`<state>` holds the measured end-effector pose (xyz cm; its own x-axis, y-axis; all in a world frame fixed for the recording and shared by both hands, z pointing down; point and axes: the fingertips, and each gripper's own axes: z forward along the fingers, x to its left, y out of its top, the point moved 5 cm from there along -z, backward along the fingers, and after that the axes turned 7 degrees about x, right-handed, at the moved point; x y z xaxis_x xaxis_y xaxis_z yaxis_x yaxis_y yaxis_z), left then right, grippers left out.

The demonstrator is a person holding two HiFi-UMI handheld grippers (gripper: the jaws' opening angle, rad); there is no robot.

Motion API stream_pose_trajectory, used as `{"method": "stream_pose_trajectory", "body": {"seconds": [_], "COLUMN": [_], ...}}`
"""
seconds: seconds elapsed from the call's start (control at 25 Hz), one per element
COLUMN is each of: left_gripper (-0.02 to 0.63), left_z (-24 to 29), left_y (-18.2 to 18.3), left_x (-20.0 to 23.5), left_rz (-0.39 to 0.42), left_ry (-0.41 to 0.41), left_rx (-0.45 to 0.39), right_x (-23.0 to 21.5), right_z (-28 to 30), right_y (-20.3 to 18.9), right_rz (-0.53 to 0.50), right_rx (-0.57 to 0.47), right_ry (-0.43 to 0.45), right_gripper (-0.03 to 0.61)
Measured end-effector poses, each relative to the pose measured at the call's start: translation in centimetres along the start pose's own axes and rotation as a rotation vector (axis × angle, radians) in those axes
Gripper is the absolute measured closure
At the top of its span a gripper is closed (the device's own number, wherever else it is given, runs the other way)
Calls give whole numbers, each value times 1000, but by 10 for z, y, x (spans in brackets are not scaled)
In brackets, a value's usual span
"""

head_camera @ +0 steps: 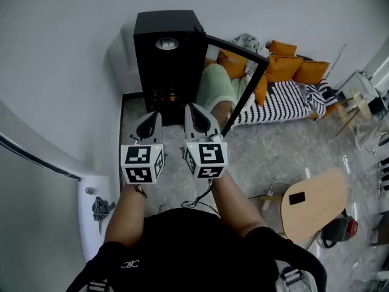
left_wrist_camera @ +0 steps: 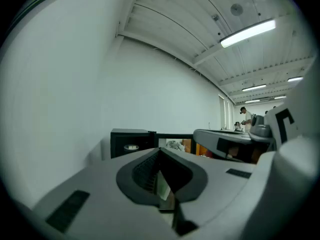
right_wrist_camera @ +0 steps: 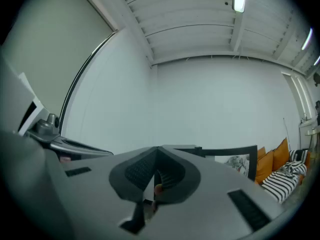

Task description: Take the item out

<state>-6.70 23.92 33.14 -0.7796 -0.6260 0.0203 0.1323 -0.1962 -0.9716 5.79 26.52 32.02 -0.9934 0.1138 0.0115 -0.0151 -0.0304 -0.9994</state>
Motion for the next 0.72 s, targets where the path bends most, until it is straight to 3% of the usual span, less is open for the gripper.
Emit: {"method": "stream_pose_trajectory", "body": {"seconds": [0.32,0.72], "left_gripper": [606,606], "left_z": [11,21], "left_y": [-2,-3], "left_x": [31,51], "left_rz": [-27,-25], "left_ry": [2,-24], "left_rx": [13,25], "right_x": [11,20], "right_z": [24,41], "right_y": [-7,-9], "right_rz": [90,36], "right_rx": [3,43], "right_ry": [1,-35], "right_gripper": [575,575]}}
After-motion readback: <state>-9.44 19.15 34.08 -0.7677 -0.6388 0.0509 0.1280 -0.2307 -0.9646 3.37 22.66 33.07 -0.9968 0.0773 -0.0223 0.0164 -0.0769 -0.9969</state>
